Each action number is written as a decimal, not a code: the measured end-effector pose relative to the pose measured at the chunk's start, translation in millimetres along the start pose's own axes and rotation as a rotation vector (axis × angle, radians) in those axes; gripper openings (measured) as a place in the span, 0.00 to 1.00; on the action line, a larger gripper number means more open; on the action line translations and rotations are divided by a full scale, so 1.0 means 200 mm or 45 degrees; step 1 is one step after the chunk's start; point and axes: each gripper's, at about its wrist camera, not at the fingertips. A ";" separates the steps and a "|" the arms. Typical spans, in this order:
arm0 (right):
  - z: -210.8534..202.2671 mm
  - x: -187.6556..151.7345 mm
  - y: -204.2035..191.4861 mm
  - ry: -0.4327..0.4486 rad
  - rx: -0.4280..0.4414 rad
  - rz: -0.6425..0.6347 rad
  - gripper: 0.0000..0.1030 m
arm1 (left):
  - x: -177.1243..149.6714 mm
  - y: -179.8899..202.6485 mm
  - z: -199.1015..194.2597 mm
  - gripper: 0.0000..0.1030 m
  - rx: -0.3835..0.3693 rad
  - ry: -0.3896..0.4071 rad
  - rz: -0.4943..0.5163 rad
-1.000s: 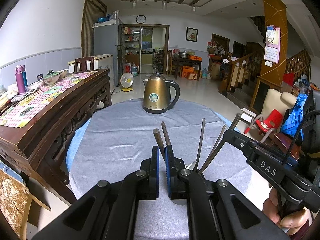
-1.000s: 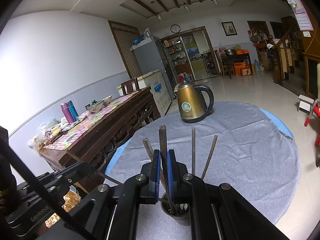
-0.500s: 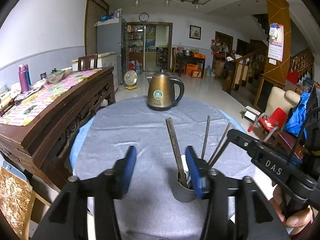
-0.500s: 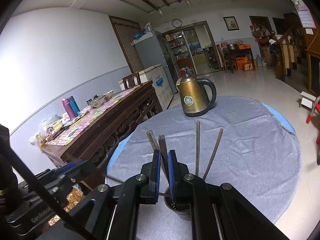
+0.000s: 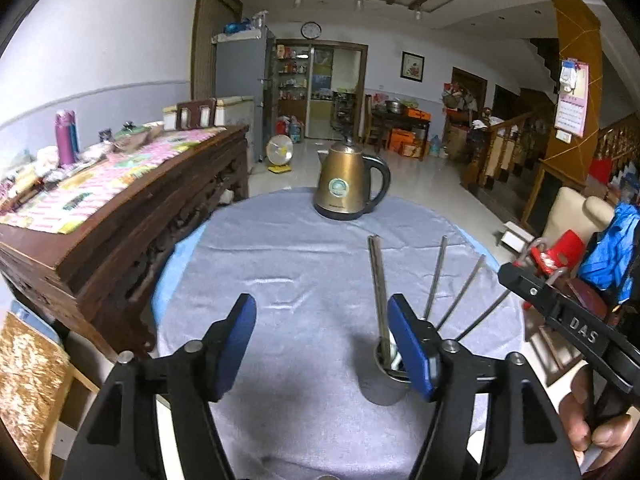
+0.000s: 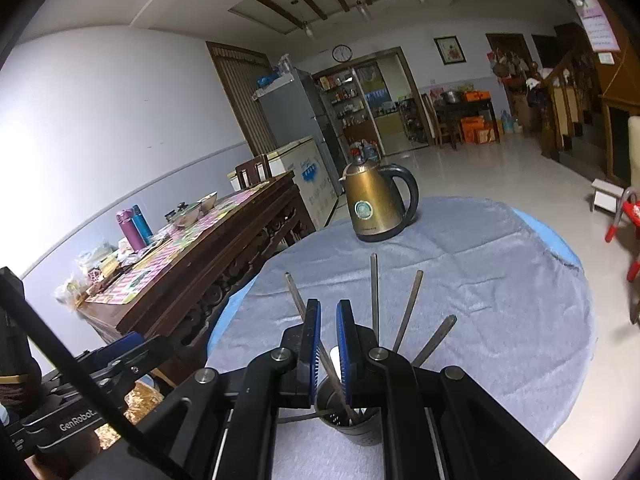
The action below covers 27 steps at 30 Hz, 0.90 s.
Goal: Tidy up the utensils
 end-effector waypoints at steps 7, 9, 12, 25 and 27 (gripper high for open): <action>-0.04 -0.02 -0.02 0.002 0.000 -0.038 0.40 | 0.01 0.02 -0.06 0.82 0.189 0.061 0.059; -0.06 -0.02 -0.02 0.011 -0.011 -0.056 0.50 | 0.01 0.03 -0.08 0.85 0.245 0.080 0.080; -0.09 -0.04 -0.02 0.028 -0.025 -0.083 0.52 | 0.00 0.03 -0.11 0.87 0.295 0.095 0.094; -0.21 -0.10 -0.02 0.032 -0.158 -0.186 0.64 | -0.03 0.01 -0.16 0.95 0.390 0.094 0.095; -0.23 -0.12 -0.01 0.010 -0.173 -0.180 0.66 | -0.04 0.01 -0.17 0.95 0.398 0.090 0.093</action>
Point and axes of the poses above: each gripper's, at about its wrist camera, not at the fingertips, and z roughly the way its jaws point, y to its right, x to its top, and after that the axes turned 6 degrees about z, right-handed
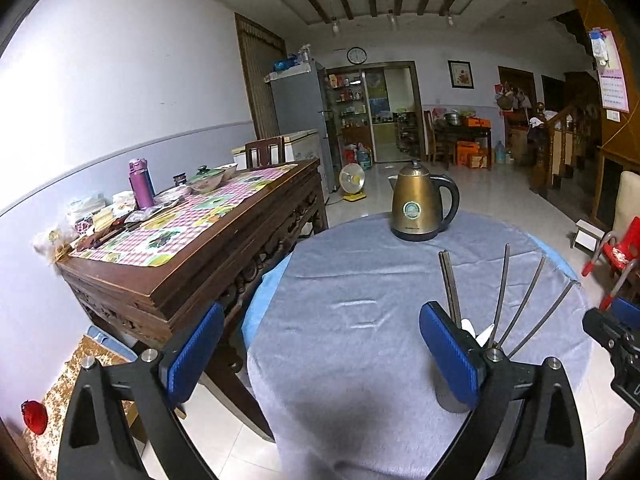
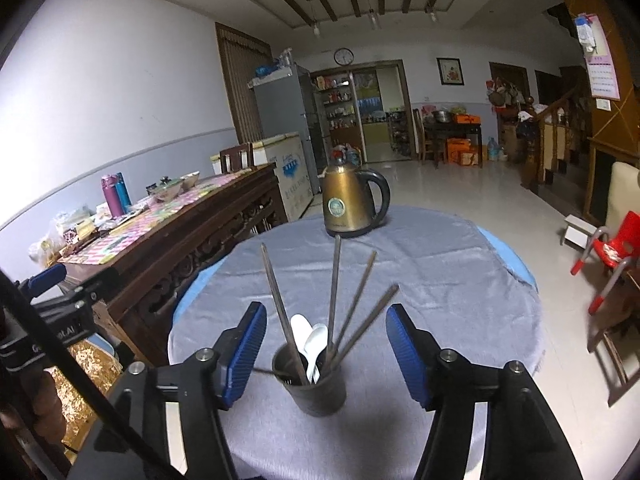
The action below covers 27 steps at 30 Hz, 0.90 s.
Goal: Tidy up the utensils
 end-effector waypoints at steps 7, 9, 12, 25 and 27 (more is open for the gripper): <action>-0.06 -0.07 0.05 -0.076 -0.060 0.053 0.70 | -0.02 0.00 -0.05 0.95 -0.004 -0.006 0.007; -0.07 -0.08 0.05 -0.091 -0.069 0.063 0.70 | -0.03 -0.01 -0.07 0.95 -0.008 -0.011 0.008; -0.09 -0.10 0.04 -0.108 -0.079 0.077 0.70 | -0.05 -0.01 -0.09 0.95 -0.026 -0.018 0.019; -0.15 -0.14 -0.09 -0.117 -0.067 0.073 0.70 | -0.08 -0.03 -0.15 0.95 -0.049 0.002 0.020; -0.16 -0.15 -0.11 -0.118 -0.067 0.066 0.71 | -0.09 -0.04 -0.15 0.95 -0.050 0.002 0.021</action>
Point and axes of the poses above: each gripper's, at about its wrist camera, not at the fingertips, and z roughly the way its jaws point, y to its right, x to its top, and after that the axes turned 6 degrees about z, right-handed
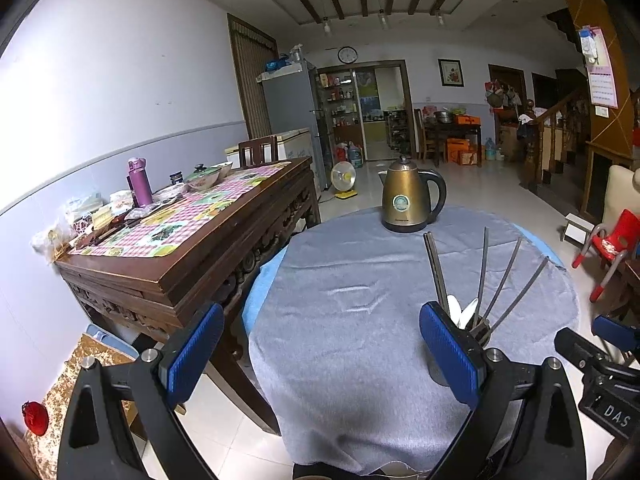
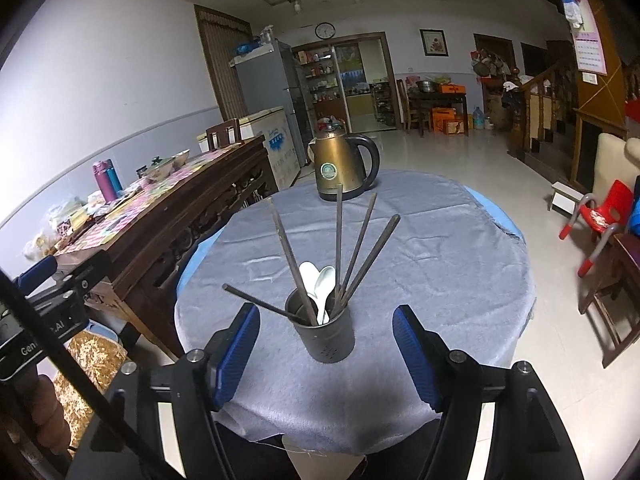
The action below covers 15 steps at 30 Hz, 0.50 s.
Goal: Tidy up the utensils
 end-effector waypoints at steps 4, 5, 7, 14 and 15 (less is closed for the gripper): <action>-0.01 -0.02 -0.02 -0.012 -0.004 -0.005 0.71 | -0.01 0.01 -0.01 0.95 -0.018 -0.005 0.021; -0.01 -0.03 -0.02 -0.014 -0.004 -0.001 0.71 | -0.02 0.02 -0.01 0.95 -0.022 -0.007 0.029; -0.01 -0.03 -0.02 -0.014 -0.004 0.004 0.71 | -0.03 0.03 -0.02 0.95 -0.028 -0.009 0.039; -0.02 -0.04 -0.03 0.008 -0.020 0.013 0.71 | -0.05 0.03 -0.03 0.95 -0.028 -0.011 0.047; -0.02 -0.04 -0.03 0.010 -0.023 0.010 0.71 | -0.04 0.02 -0.02 0.95 -0.027 -0.015 0.042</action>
Point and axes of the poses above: each gripper's, at about its wrist camera, not at the fingertips, and z roughly the way its jaws point, y to its right, x to its top, and after that the axes turned 6 degrees about z, right-handed
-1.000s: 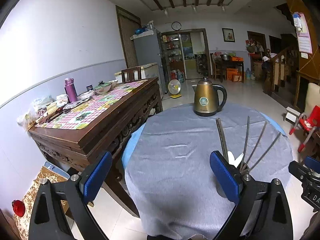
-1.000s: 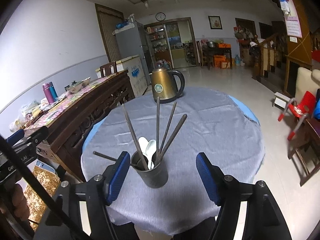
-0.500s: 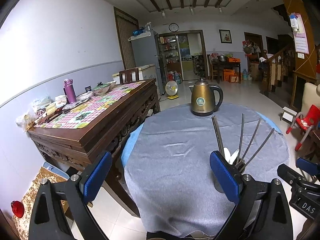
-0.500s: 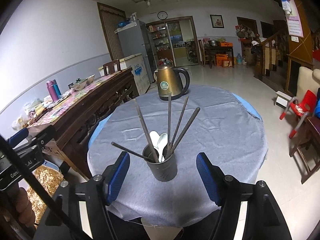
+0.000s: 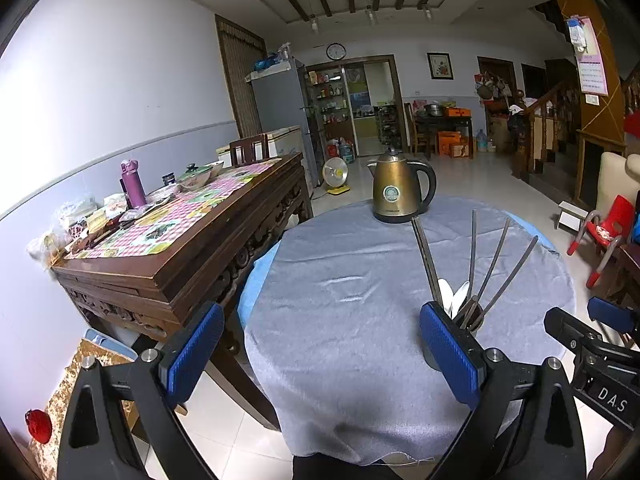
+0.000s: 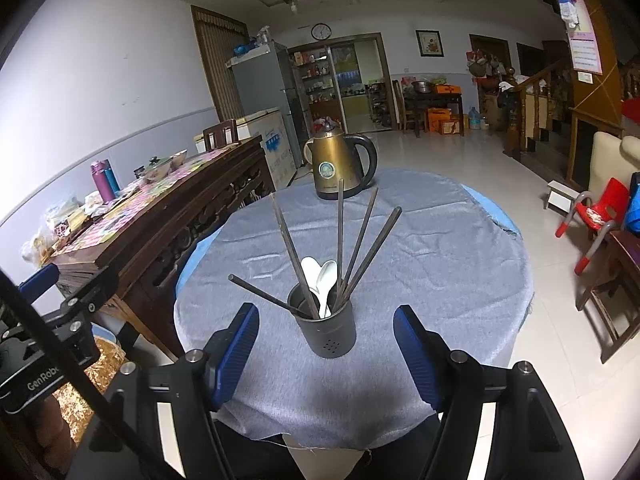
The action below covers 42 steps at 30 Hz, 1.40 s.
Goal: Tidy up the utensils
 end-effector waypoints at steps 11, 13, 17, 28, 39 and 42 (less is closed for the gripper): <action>-0.02 -0.01 -0.01 0.021 -0.026 -0.023 0.71 | -0.02 0.02 0.01 0.95 -0.004 -0.014 0.000; -0.02 -0.01 0.00 0.021 -0.026 -0.022 0.71 | -0.02 0.02 0.01 0.95 -0.004 -0.013 -0.001; -0.02 -0.01 0.00 0.024 -0.027 -0.022 0.71 | -0.02 0.02 0.01 0.95 -0.003 -0.012 -0.002; -0.04 -0.01 -0.01 0.062 -0.058 -0.037 0.72 | -0.02 0.03 0.00 0.95 -0.008 -0.009 -0.002; -0.05 -0.01 -0.01 0.085 -0.102 -0.041 0.73 | -0.01 0.03 -0.02 0.95 -0.018 0.001 -0.006; -0.06 0.00 -0.02 0.091 -0.109 -0.043 0.73 | -0.01 0.03 -0.02 0.95 -0.018 0.003 -0.004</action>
Point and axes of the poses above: each gripper's, at about its wrist camera, not at the fingertips, and z roughly the way its jaws point, y to its right, x to its top, and after that the axes turned 6 degrees about z, right-handed
